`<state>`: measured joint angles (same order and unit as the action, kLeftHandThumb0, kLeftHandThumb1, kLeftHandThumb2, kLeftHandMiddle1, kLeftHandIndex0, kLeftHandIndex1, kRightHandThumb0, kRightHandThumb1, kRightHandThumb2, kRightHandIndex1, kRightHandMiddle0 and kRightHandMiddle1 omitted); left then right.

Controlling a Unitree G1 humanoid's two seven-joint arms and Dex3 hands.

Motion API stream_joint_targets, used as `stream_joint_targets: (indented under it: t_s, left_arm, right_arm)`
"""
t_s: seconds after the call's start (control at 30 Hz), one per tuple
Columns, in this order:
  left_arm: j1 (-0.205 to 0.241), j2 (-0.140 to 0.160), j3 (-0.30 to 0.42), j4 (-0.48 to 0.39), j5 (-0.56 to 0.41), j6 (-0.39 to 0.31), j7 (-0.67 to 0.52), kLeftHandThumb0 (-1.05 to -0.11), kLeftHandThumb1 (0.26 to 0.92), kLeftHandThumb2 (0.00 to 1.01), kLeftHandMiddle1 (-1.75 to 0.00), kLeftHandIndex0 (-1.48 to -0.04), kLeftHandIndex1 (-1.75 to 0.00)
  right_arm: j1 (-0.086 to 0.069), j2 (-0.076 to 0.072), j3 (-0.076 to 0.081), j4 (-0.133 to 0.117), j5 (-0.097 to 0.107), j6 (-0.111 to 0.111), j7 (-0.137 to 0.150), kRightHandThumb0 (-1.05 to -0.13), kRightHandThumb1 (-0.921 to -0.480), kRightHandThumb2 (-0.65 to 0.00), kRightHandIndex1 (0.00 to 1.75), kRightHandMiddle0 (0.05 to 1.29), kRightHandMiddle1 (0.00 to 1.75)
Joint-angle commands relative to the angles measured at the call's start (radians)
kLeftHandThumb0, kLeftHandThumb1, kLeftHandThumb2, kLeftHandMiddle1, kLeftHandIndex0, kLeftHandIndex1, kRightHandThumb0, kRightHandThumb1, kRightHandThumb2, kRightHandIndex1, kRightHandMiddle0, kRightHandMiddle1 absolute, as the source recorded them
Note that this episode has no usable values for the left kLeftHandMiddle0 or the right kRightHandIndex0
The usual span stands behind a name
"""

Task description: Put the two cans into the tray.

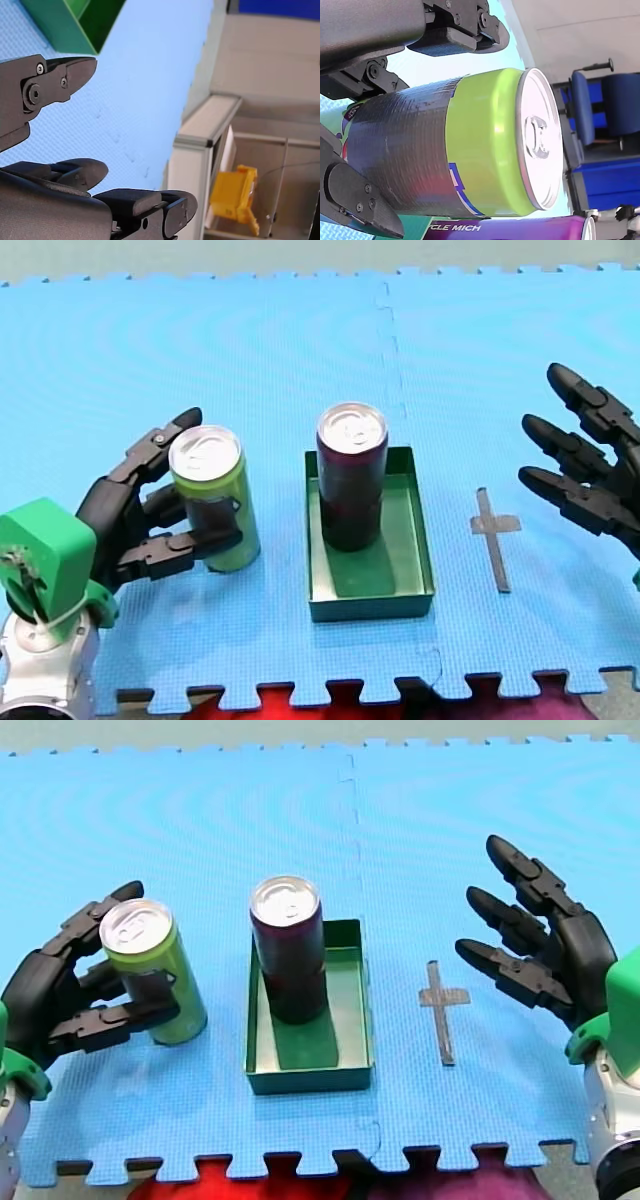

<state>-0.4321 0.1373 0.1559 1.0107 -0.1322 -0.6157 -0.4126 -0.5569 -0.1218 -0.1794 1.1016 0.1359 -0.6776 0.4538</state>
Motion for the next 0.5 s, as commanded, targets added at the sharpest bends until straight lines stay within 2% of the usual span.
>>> stream_joint_targets:
  t_s: [0.0, 0.3, 0.47]
  left_arm:
    - [-0.007, 0.002, -0.002, 0.012, 0.006, -0.003, 0.003, -1.048, 0.662, 0.0, 0.0, -0.3, 0.0]
    - [-0.02, -0.006, 0.001, 0.035, 0.006, -0.008, 0.023, -1.048, 0.664, 0.0, -0.01, -0.32, -0.01]
    - [-0.022, -0.019, 0.015, 0.031, -0.011, 0.0, 0.031, -1.03, 0.658, 0.0, -0.07, -0.46, -0.05]
  right_arm:
    - [-0.003, -0.006, -0.004, 0.0, 0.003, -0.004, -0.003, -1.048, -0.907, -0.003, 0.0, 0.31, 0.0]
    - [-0.001, -0.002, -0.01, -0.008, 0.015, 0.003, 0.0, -1.048, -0.906, -0.001, 0.0, 0.32, 0.01]
    - [-0.002, -0.002, -0.013, -0.009, 0.017, 0.005, -0.004, -1.048, -0.906, -0.001, 0.01, 0.32, 0.01]
